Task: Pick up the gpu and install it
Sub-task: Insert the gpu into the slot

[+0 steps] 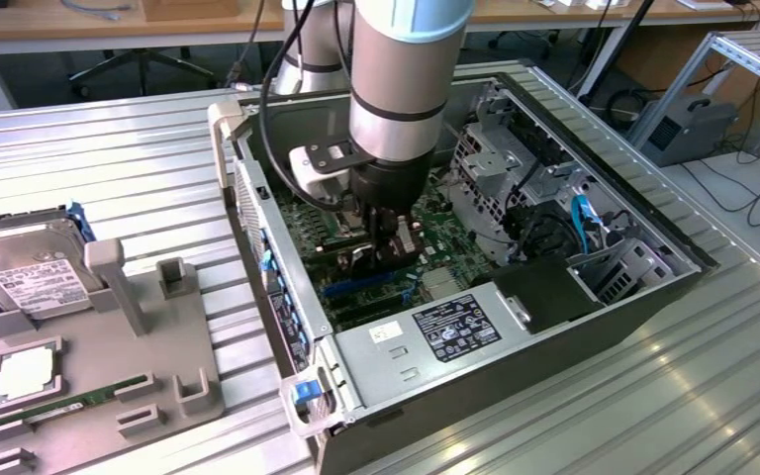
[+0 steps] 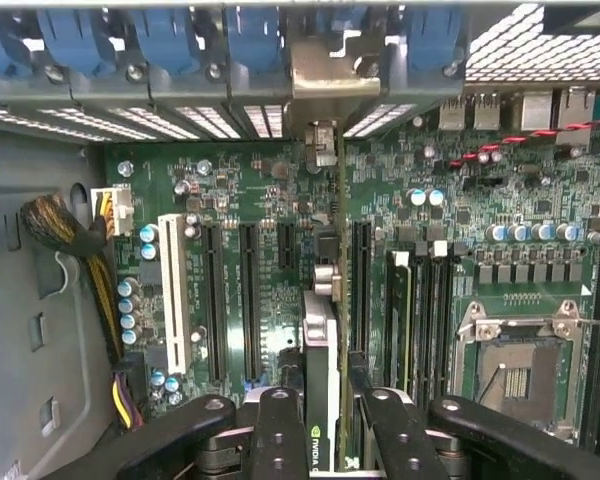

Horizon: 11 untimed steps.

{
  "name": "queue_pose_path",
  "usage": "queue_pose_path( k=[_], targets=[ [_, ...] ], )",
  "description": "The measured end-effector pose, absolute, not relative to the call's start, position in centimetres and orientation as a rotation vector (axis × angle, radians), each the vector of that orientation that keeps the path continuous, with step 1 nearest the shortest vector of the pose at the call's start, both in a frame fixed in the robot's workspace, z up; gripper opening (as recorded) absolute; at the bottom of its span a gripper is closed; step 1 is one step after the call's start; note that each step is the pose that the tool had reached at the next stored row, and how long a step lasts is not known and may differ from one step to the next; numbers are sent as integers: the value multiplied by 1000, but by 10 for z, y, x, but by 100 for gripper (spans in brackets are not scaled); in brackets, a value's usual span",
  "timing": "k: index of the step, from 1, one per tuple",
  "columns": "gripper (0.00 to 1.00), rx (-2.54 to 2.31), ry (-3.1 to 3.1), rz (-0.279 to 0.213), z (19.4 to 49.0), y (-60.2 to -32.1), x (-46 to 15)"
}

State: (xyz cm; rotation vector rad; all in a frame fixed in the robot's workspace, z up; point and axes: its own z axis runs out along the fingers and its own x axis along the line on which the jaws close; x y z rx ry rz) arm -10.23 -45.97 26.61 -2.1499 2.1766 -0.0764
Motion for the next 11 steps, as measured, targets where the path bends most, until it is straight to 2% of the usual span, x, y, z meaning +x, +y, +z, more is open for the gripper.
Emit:
queue_pose_path(
  k=[11],
  targets=[
    [27, -2125, 2202, -95, 261, -460, -103]
  ],
)
